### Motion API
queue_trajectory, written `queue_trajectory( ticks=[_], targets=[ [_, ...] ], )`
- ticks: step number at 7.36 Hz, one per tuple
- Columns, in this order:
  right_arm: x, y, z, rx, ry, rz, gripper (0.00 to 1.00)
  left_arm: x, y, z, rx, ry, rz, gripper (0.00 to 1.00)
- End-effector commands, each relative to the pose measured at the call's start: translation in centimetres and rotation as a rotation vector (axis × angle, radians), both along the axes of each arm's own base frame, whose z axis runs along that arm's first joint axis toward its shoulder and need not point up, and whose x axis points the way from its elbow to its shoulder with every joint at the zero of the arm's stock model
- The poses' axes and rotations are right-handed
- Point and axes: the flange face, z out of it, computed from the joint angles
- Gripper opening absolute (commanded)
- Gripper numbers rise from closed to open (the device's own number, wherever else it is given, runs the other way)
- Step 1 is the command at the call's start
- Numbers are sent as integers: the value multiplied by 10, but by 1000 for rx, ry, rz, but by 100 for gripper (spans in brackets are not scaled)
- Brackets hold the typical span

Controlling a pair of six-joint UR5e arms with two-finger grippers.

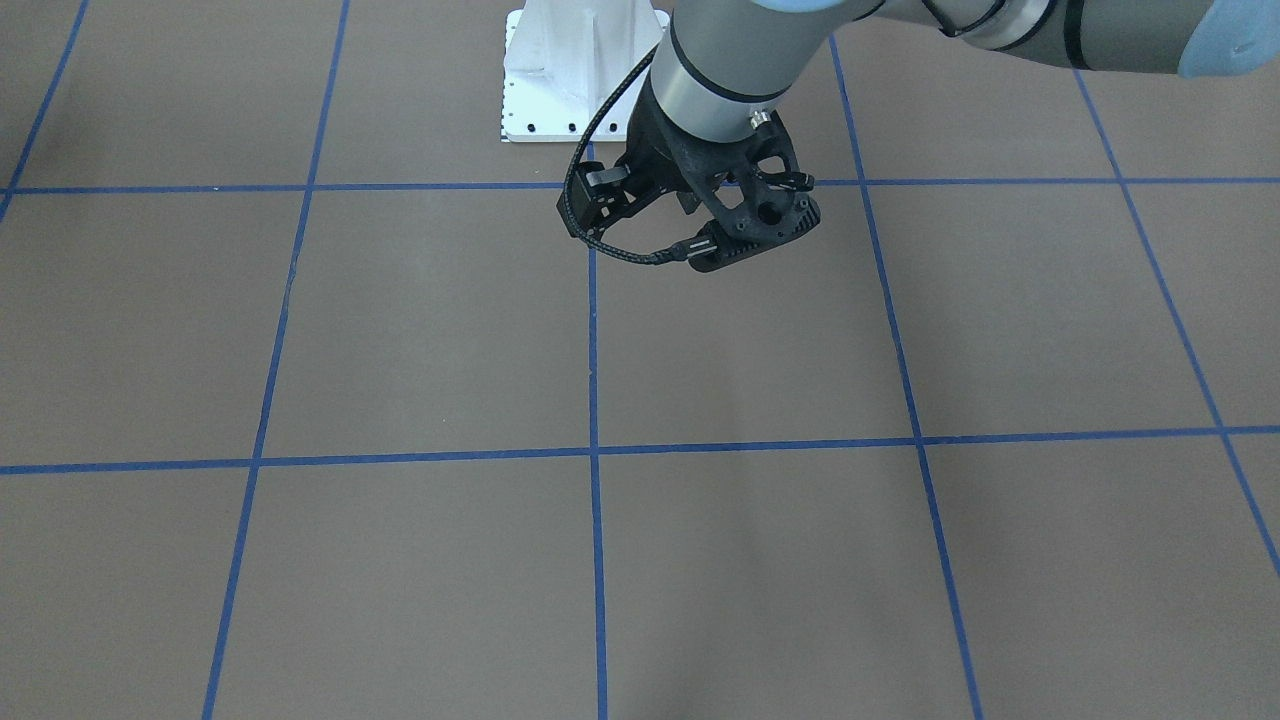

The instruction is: Left arm hands cup to right arm to dump lemon

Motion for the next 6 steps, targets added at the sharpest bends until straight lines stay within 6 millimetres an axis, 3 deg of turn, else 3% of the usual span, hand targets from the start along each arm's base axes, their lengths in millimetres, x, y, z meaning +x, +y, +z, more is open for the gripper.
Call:
queue_trajectory(
  ticks=[1,6],
  targets=[
    [4,-3,5,-24,-32,6,0,0,-1,1,8,-7,-6,100],
    [4,-4,-1,-22,-142,-13,0,1,-4,5,10,-22,-17,100]
  ],
)
